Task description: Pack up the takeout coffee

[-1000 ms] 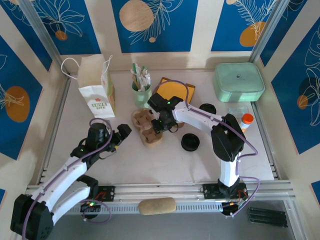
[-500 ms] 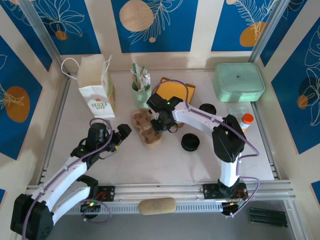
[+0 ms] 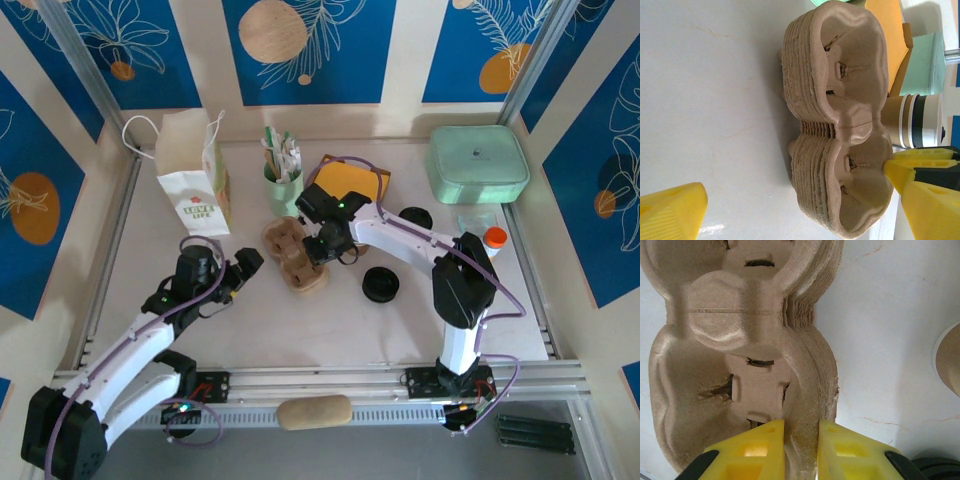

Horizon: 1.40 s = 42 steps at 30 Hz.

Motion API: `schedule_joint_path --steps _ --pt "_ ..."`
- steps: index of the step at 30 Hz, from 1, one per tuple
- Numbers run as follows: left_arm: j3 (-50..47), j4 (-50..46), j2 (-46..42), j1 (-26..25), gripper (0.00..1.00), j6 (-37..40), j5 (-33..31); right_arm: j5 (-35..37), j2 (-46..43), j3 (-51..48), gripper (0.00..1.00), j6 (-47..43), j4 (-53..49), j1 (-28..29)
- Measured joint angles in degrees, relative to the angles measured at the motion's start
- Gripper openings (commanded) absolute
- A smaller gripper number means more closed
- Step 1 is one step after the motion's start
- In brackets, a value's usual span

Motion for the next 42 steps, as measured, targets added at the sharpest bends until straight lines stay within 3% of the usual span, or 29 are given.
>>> schedule_joint_path --steps 7,14,24,34,42 --pt "0.2 0.9 1.9 0.0 1.0 0.0 1.8 -1.7 -0.3 -2.4 0.16 1.1 1.2 -1.6" --pt "3.8 4.8 7.0 -0.3 0.94 -0.8 7.0 -7.8 -3.5 -4.6 0.16 3.9 2.9 -4.7" --pt "7.0 9.9 11.7 -5.0 0.93 -1.9 8.8 -13.9 -6.5 -7.1 0.16 7.3 6.1 -7.3" --pt "7.0 13.3 16.2 -8.1 0.94 -3.0 8.7 -15.1 -6.7 -8.8 0.16 8.2 7.8 -7.4" --pt "7.1 13.5 16.4 -8.2 0.94 -3.0 8.3 -11.3 -6.7 -9.5 0.25 7.9 8.1 -6.9"
